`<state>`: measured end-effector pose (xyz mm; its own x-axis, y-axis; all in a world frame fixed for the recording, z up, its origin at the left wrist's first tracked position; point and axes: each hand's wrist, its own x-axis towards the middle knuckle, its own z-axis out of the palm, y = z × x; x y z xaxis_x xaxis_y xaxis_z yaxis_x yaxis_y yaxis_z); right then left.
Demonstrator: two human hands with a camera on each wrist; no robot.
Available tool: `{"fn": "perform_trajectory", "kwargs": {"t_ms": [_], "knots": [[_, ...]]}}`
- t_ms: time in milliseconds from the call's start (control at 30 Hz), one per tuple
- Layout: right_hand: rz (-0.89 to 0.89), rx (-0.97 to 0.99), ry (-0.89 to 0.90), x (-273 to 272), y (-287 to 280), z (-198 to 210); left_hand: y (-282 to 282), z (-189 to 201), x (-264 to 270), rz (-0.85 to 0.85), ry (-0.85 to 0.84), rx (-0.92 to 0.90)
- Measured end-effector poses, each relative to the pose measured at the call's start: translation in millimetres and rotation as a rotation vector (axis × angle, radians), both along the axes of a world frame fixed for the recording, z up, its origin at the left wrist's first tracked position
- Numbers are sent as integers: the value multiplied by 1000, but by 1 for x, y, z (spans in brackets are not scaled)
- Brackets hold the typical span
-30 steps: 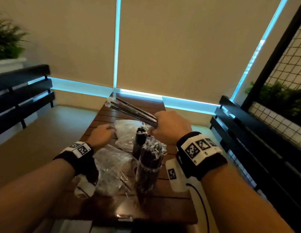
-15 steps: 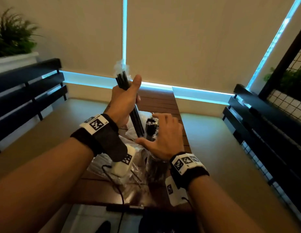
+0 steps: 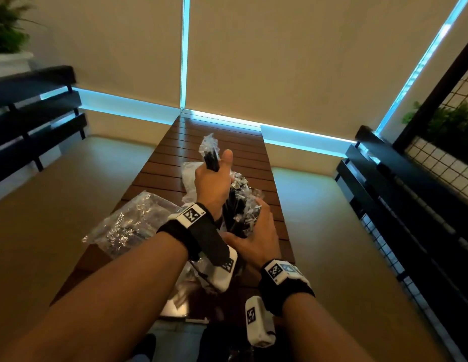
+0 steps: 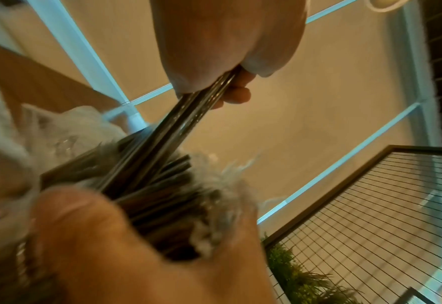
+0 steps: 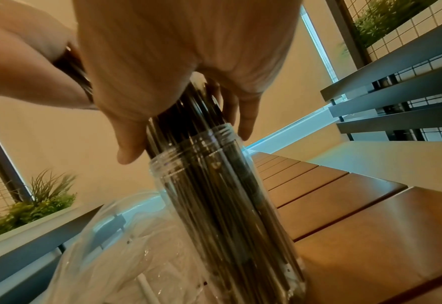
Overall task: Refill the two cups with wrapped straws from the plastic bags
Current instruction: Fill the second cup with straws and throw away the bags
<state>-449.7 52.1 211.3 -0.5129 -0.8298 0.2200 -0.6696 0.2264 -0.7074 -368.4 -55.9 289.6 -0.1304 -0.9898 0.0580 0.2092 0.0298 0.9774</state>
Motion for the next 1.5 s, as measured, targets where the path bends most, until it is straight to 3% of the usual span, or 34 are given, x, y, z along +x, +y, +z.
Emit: {"fn": "perform_trajectory", "kwargs": {"t_ms": [233,367,467,600,667,733,800,833,900,967,1033,1133,1200,1300,1400,1500], "knots": [[-66,-100,9,-2,-2,-12,11,-50,-5,-232,-142,-86],[-54,-112,-46,-3,-2,-13,23,-83,-1,-276,-428,-294],[-44,-114,-76,-4,0,-13,21,-81,5,-235,-520,-385],[-61,-81,-66,-3,1,-15,11,-60,23,-303,-670,-480],[-76,-59,-44,-2,0,-15,7,-44,31,-217,-712,-621],[-80,-68,-28,0,0,-14,6,-29,33,-129,-756,-888],[-77,-82,-33,0,-1,-12,8,-26,31,-194,-837,-1131],[-79,-78,-37,0,-1,-12,10,-31,31,-292,-904,-1168],[-76,-64,-30,-1,0,-12,13,-52,35,-530,-1085,-1062],[-63,-56,-11,-3,2,-11,15,-71,39,-633,-1208,-949],[-35,-40,-8,-4,3,-9,16,-71,38,-587,-1243,-957],[25,-1,-18,-5,3,-6,22,-49,32,-455,-1100,-1053],[47,3,11,-7,0,-5,27,-42,26,-469,-1064,-1115],[36,34,25,-8,1,-6,31,-59,21,-596,-1247,-1102],[-87,57,-83,-6,3,-14,28,-69,19,-577,-1302,-1083],[-150,295,-168,-11,10,-22,25,-59,16,-614,-1328,-1076]]}}
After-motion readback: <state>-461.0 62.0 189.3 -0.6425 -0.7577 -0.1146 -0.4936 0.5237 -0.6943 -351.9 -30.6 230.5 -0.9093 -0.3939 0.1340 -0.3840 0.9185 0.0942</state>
